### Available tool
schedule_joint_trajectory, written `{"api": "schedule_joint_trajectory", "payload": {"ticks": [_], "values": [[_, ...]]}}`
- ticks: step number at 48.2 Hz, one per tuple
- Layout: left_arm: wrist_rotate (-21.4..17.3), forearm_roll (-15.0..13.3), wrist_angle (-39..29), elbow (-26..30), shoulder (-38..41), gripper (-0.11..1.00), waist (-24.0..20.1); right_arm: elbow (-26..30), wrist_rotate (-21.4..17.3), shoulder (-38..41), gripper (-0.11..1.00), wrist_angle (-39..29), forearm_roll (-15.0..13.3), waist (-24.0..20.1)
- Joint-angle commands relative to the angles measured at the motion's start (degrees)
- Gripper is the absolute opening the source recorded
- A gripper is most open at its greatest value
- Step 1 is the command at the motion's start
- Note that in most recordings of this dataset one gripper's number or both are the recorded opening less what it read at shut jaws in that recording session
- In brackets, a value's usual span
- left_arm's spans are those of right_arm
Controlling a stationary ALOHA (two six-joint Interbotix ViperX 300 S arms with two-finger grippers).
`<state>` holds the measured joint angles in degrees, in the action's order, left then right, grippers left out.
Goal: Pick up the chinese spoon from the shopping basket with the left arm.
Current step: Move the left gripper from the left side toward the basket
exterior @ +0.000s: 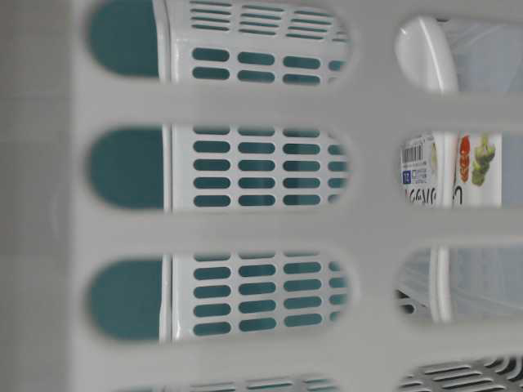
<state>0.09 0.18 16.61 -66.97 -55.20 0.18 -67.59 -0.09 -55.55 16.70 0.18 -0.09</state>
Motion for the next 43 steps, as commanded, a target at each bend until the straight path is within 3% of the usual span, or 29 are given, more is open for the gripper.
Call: {"api": "schedule_joint_trajectory", "payload": {"ticks": [1,5,31,38,43], "values": [[0.8,2.3,-1.8,3.2,1.0,0.06,-0.1,0.7,-0.5,0.5,0.0,0.4,0.3,-0.1],[0.8,2.4,-5.3,5.4,2.6,0.0,-0.4,0.4,-0.5,0.5,0.0,-0.4,0.3,-0.1],[0.9,2.3,-35.3,27.2,15.9,0.0,3.9,0.5,-1.9,-0.2,0.01,-3.3,0.3,-0.1],[1.5,2.3,-40.3,31.7,21.4,0.0,4.1,0.5,-2.4,-0.3,0.13,-3.3,0.3,-0.1],[2.3,2.3,-42.0,34.5,25.0,0.0,4.1,0.5,-2.8,-0.4,0.31,-3.3,0.3,-0.2]]}}
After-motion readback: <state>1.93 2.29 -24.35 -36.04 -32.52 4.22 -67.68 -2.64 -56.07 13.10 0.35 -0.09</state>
